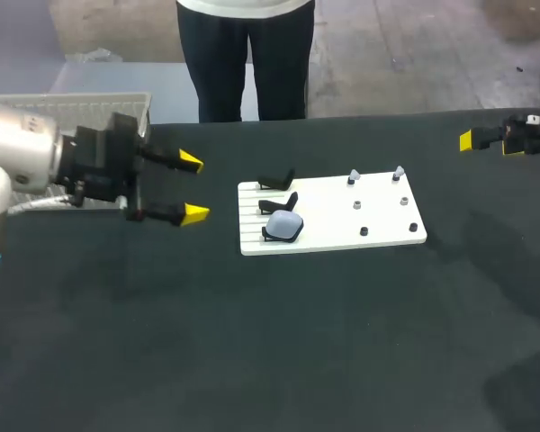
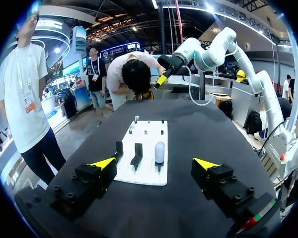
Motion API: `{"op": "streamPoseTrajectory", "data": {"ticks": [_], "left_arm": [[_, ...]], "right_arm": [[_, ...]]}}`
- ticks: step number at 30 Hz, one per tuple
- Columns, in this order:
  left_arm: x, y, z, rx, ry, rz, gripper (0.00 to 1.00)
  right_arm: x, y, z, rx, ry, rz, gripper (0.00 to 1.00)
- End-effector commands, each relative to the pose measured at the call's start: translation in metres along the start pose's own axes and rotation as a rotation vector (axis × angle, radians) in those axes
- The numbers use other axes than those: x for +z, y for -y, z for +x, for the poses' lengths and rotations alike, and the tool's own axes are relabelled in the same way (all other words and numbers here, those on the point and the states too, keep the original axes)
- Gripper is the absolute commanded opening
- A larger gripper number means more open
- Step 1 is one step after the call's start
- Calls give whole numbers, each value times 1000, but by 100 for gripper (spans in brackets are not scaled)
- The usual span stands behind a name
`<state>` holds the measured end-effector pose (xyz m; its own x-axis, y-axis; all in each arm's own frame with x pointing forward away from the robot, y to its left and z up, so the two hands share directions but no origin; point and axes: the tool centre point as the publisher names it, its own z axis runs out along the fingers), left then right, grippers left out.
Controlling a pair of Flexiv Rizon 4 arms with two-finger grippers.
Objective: Pick up each earbud case from the left stands, insert the matching earbuds, close the lid, and place the case in the box.
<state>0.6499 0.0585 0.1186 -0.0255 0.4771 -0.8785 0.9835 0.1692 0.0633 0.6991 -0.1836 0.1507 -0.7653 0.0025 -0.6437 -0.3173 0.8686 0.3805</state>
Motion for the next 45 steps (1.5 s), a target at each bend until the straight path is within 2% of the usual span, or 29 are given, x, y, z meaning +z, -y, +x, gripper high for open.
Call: {"op": "streamPoseTrajectory", "data": {"ticks": [1, 4, 21, 27, 32, 45], "left_arm": [[34, -4, 9, 17, 16, -20, 100], [48, -2, 12, -12, 0, -12, 100], [48, -2, 12, -12, 0, -12, 100], [60, -4, 19, -31, 11, -13, 100], [75, 0, 21, -37, -23, -22, 100], [105, 6, 30, -62, -23, 1, 100]], "right_arm": [[1, 1, 0, -1, -1, -3, 100], [1, 1, 0, -1, -1, -3, 100], [1, 1, 0, -1, -1, -3, 100], [1, 1, 0, -1, -1, -3, 100], [1, 1, 0, -1, -1, -3, 100], [1, 1, 0, -1, -1, -3, 100]]}}
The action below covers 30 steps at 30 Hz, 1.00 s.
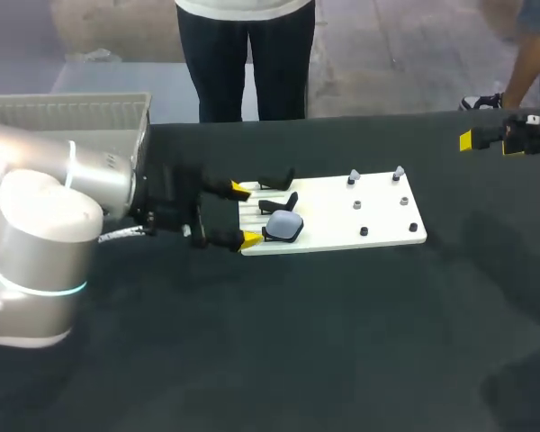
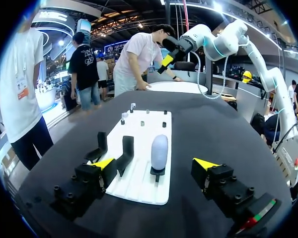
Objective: Pick up each earbud case from the left stands, insert the matching earbuds, close the lid, and place the case in the box.
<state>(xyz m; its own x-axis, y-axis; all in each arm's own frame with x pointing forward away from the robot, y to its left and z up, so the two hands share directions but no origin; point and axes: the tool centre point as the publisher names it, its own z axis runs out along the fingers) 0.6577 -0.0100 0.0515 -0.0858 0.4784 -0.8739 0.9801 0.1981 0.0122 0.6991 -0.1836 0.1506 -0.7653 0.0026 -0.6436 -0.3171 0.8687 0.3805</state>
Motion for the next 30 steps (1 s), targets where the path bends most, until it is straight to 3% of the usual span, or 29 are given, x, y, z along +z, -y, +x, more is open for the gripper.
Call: {"op": "streamPoseTrajectory", "data": {"ticks": [1, 20, 24, 30], "left_arm": [[15, -1, 4, -2, -8, 2, 100], [39, 0, 4, 3, 20, 75, 100], [43, 2, 4, 9, 21, 92, 88], [46, 3, 4, 9, 29, 103, 85]], "right_arm": [[1, 1, 0, -1, 0, -3, 100], [1, 1, 0, -1, 0, -3, 100], [1, 1, 0, -1, 0, -3, 100], [1, 1, 0, -1, 0, -3, 100]]}}
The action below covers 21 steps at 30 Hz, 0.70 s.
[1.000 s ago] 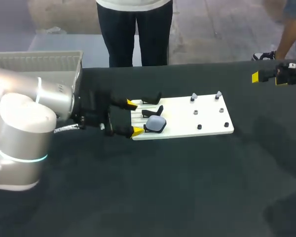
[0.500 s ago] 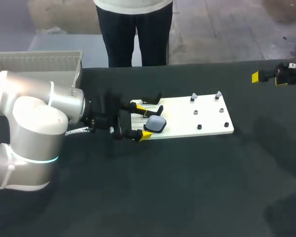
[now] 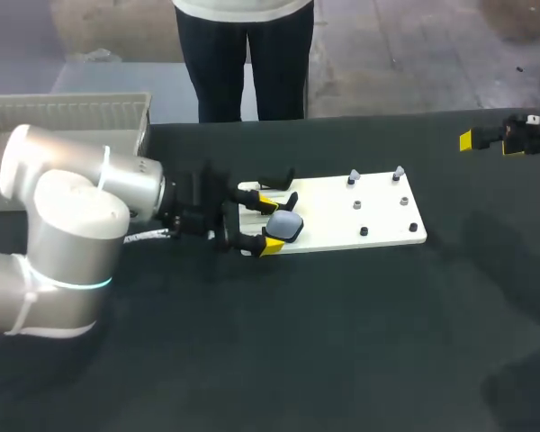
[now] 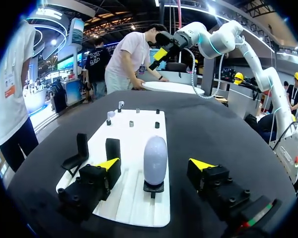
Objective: Pick up each earbud case from the left stands, insert the matching earbuds, close the lid, and place the case in the box.
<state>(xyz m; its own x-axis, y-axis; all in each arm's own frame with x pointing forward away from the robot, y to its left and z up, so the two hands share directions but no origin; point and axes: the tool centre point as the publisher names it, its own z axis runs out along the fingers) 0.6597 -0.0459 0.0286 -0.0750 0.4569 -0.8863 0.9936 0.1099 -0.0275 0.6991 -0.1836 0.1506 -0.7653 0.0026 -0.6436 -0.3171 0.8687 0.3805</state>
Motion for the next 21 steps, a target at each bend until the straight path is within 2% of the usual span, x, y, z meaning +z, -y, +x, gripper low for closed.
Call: {"op": "streamPoseTrajectory", "data": {"ticks": [1, 5, 15, 21], "left_arm": [[5, -2, 2, 2, 3, 6, 85], [6, -3, 3, -3, 8, 15, 82], [6, -3, 1, -3, 24, 17, 89], [8, -5, -2, 7, 23, 27, 89]], "right_arm": [[1, 1, 0, -1, 0, -3, 100], [1, 1, 0, -1, 0, -3, 100], [1, 1, 0, -1, 0, -3, 100], [1, 1, 0, -1, 0, -3, 100]]}}
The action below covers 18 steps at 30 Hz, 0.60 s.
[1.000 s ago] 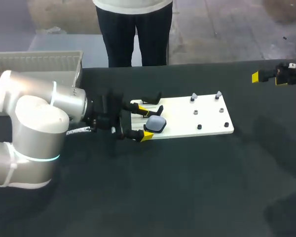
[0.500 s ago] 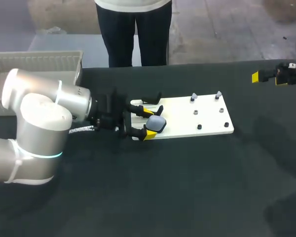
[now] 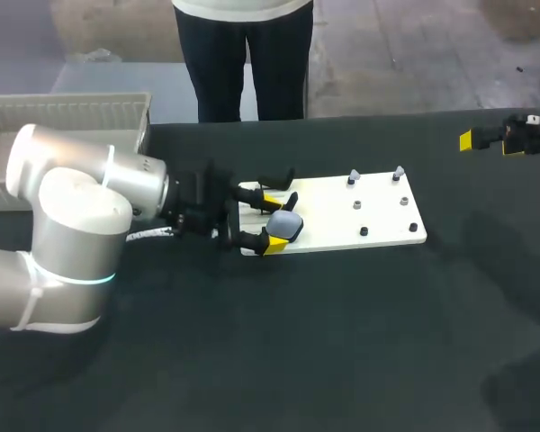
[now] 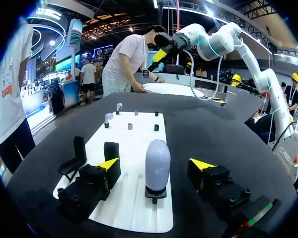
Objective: Pick up each earbud case from the left stands, insert the matching earbuds, close the lid, and place the case in the box.
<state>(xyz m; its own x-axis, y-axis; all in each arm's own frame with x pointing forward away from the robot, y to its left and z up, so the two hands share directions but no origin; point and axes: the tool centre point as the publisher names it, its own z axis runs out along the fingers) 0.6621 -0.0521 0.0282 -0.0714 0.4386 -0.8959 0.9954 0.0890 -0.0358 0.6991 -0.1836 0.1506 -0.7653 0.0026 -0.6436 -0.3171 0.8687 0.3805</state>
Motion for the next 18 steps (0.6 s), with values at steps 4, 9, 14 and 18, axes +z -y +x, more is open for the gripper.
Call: {"op": "streamPoseTrajectory", "data": {"ticks": [4, 9, 14, 18], "left_arm": [[3, -3, -2, 13, 5, 8, 84], [3, -5, -1, 12, 5, 8, 85], [5, -5, 1, 5, 8, 14, 82], [6, -5, 3, 1, 17, 20, 80]], "right_arm": [[1, 1, 0, -1, 0, -3, 100], [1, 1, 0, -1, 0, -3, 100], [1, 1, 0, -1, 0, -3, 100], [1, 1, 0, -1, 0, -3, 100]]}}
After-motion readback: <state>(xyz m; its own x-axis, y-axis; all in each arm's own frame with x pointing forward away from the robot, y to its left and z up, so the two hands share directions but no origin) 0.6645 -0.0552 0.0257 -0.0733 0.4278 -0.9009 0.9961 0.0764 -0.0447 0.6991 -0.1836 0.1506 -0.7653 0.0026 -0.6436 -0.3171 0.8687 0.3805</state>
